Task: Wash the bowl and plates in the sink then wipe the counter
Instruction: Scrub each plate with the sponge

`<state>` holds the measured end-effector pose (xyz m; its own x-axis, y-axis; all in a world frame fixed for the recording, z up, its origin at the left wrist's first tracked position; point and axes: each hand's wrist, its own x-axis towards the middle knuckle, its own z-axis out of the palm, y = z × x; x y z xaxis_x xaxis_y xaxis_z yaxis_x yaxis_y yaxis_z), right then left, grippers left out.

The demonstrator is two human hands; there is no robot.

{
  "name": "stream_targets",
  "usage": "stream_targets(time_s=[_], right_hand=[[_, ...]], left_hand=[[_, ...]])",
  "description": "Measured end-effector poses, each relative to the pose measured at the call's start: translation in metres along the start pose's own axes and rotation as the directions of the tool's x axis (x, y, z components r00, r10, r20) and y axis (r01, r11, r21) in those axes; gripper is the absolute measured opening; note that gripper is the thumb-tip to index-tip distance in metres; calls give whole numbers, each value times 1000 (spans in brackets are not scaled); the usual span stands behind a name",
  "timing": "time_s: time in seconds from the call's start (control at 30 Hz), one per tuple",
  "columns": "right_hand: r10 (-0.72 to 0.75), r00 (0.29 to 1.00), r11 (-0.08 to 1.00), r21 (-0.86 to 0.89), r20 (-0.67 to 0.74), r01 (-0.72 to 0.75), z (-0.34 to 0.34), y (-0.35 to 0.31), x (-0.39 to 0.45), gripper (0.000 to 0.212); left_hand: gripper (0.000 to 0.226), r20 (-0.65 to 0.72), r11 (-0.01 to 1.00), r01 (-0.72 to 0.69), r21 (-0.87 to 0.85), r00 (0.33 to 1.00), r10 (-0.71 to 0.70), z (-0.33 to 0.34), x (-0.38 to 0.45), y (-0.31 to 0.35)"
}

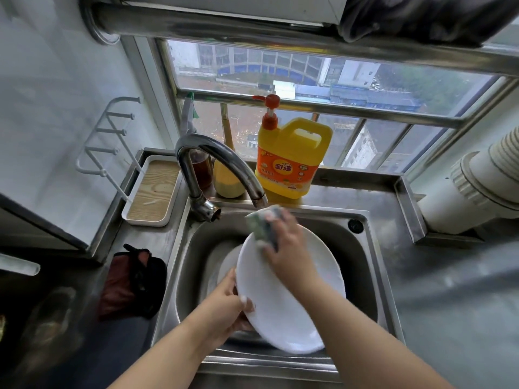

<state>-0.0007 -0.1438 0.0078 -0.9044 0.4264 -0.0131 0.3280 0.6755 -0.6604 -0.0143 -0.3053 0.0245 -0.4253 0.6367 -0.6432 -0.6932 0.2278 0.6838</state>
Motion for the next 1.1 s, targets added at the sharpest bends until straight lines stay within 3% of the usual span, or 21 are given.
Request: stream_targets(time_s=[0.07,0.1,0.23,0.43,0.5,0.63,0.8,1.0,1.1], right_hand=[[283,956,959,56,-79,-279,-11,16,11,60],[329,940,944,63,-87,-324,-11,15,10,61],[56,996,989,134,75,-65,11,-18,-19,61],[-204,934,979,38,294,202,-1,-13,-55,51],[-217,923,973,-2,318,229,-9,-10,-62,54],[-170,944,978,-73,281,198,-25,-1,-67,58],[39,992,992,-126,118,-24,-26,-10,-44,56],[-162,952,974,-111,260,196,-27,-22,-55,51],[-172,950,969,-131,261,211,-24,-16,-64,53]], left_hand=[[74,-1,1000,7,29,1000,-7,1,-1,0],[75,1,999,8,43,1000,-8,3,-1,0],[76,-2,1000,0,9,1000,0,0,4,1],[63,2,983,-47,-178,999,49,-9,4,-3],[59,18,973,-67,-221,997,73,-5,2,-4],[78,17,948,-98,-304,994,108,-3,2,-4],[79,48,981,-93,-168,994,102,12,3,-4],[71,71,934,-164,-318,978,196,0,3,11],[43,184,899,-38,-435,974,130,-4,0,18]])
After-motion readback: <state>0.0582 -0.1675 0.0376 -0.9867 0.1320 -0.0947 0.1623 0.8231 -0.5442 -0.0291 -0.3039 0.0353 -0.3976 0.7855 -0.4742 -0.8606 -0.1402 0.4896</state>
